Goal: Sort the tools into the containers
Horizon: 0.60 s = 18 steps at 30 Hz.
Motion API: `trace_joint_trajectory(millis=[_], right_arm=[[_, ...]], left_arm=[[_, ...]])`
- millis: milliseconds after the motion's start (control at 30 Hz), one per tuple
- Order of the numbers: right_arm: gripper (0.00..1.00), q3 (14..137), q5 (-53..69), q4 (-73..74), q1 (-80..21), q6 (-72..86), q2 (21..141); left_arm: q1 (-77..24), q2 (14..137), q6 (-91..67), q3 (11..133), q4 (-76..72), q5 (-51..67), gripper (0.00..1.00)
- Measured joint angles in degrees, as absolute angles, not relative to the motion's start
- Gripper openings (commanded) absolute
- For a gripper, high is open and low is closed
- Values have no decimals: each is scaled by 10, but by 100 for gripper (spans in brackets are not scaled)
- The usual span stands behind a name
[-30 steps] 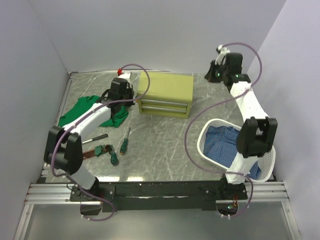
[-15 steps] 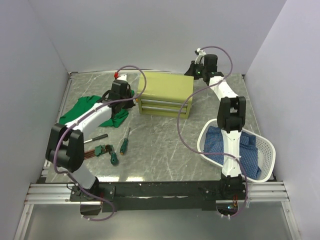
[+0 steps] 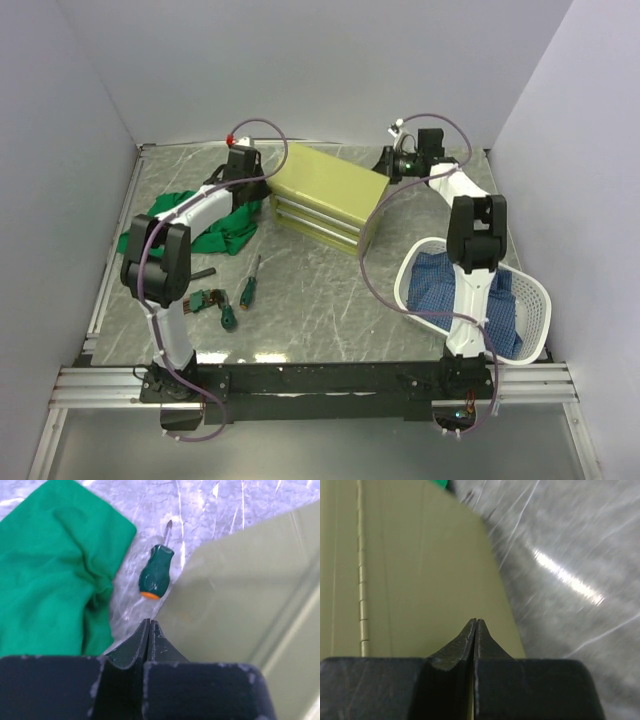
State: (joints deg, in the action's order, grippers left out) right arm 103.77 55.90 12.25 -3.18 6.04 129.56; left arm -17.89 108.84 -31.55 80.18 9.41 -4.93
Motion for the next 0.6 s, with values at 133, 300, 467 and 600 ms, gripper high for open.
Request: trace_joint_trajectory(millis=[133,300,467,600], right_arm=[[1,971,563,159,-30,29,1240],[1,914,561,197,-23,-3,1174],[1,906,557,241,-9,-56,1130],[1,885,549,263,3,-79,1111]], left_arm=[[-177,1124,-312,840,94,-34,1],[-191,1174,-311,898,86,-22,1],[-216,1209,-312,933,70,-11,1],[-229,1231,-310,956,53,0,2]])
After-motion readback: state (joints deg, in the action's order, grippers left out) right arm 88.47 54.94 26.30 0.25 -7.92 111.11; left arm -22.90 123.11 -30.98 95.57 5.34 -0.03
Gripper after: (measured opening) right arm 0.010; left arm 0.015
